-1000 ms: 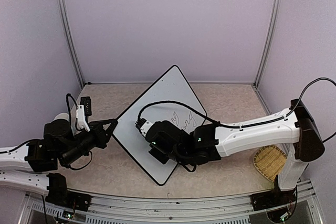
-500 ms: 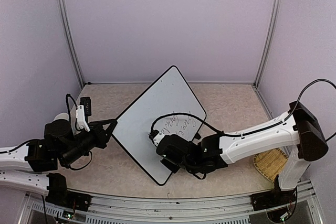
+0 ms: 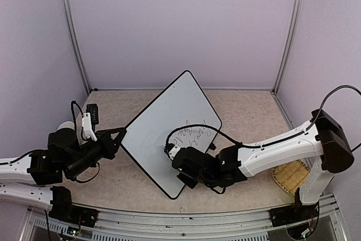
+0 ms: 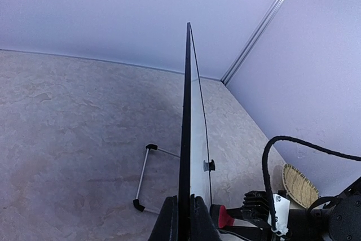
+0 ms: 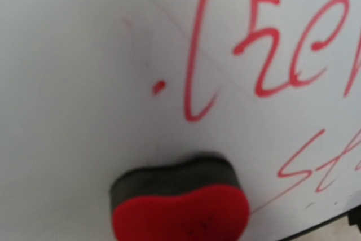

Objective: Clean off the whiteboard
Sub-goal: Erase the whiteboard at the center of the board.

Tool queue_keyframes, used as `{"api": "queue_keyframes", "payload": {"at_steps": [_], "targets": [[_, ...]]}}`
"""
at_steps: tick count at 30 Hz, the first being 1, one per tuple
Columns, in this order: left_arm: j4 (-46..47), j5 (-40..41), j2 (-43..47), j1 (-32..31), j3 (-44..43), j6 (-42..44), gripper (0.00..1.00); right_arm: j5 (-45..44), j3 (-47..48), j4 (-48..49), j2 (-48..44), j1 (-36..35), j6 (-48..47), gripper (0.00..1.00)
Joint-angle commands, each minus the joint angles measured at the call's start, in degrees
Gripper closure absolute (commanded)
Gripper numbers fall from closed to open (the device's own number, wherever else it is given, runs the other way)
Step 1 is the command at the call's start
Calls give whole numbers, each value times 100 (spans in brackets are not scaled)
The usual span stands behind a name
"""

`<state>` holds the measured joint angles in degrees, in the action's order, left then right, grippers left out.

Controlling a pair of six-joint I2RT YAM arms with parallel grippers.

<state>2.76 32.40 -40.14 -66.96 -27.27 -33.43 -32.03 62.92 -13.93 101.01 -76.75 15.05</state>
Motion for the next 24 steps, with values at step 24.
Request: {"api": "queue_keyframes", "payload": {"at_steps": [24], "targets": [[-312,-727,38,-158,185,133,100,397,1352,165,422,424,-828,80]]}}
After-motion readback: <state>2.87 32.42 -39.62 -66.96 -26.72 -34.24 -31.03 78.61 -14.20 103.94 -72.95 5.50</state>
